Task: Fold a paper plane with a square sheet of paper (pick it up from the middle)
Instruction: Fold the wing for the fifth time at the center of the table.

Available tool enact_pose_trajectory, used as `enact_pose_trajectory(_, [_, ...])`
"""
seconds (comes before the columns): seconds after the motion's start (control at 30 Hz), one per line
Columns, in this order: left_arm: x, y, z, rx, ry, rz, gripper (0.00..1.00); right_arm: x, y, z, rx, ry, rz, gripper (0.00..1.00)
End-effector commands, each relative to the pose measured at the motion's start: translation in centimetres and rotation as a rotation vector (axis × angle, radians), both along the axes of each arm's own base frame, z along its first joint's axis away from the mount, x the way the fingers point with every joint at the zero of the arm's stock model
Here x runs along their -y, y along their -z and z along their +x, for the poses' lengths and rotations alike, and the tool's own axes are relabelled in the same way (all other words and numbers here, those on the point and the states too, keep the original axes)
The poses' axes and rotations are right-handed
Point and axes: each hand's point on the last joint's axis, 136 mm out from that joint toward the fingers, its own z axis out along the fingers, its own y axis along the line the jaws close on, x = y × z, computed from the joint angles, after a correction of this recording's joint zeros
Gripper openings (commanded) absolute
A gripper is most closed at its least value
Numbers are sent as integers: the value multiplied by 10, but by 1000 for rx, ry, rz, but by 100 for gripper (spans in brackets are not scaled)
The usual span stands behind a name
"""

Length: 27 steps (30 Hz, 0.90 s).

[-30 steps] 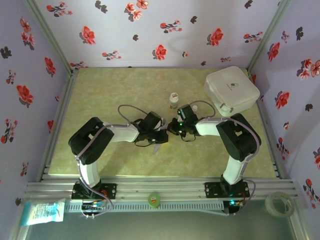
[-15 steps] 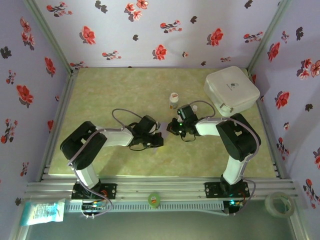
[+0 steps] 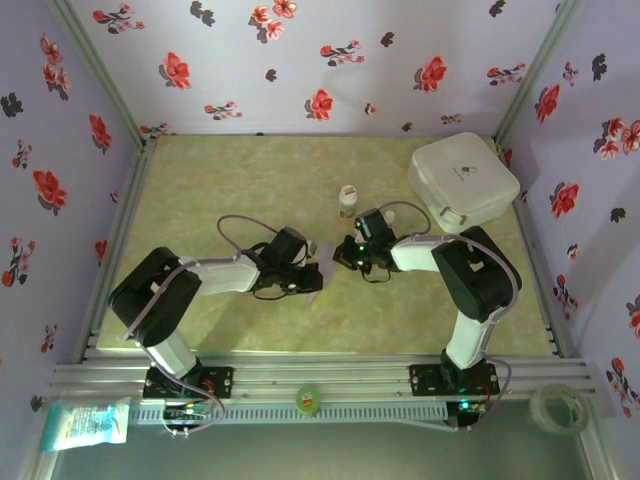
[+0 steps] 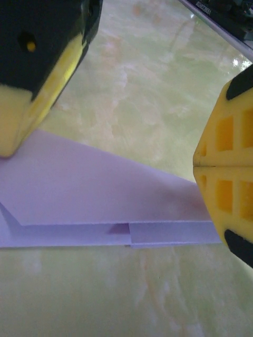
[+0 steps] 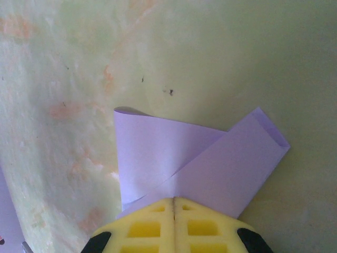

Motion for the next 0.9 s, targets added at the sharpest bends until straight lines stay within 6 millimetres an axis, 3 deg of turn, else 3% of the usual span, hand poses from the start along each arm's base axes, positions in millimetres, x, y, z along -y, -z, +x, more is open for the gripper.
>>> enact_pose_trajectory(0.0, [-19,25,-9,-37,-4,83,1,23,36,-15,-98,40,-108,0])
enact_pose_trajectory(0.23, [-37,45,-25,-82,-29,117,1,26,37,-16,-98,41,-121,0])
enact_pose_trajectory(0.43, [-46,48,-34,-93,-55,109,0,23,32,-13,-78,26,-111,0])
enact_pose_trajectory(0.57, [-44,49,-33,-95,-56,104,0,9,6,-1,5,1,-31,5])
enact_pose_trajectory(0.7, [-42,50,-30,-94,-59,101,0,-5,-33,10,109,-38,39,12])
enact_pose_trajectory(0.8, [-40,51,-29,-95,-65,97,0,-12,-52,3,158,-82,64,13])
enact_pose_trajectory(0.87, [-40,52,-29,-98,-68,96,0,-18,-54,-9,159,-117,71,11])
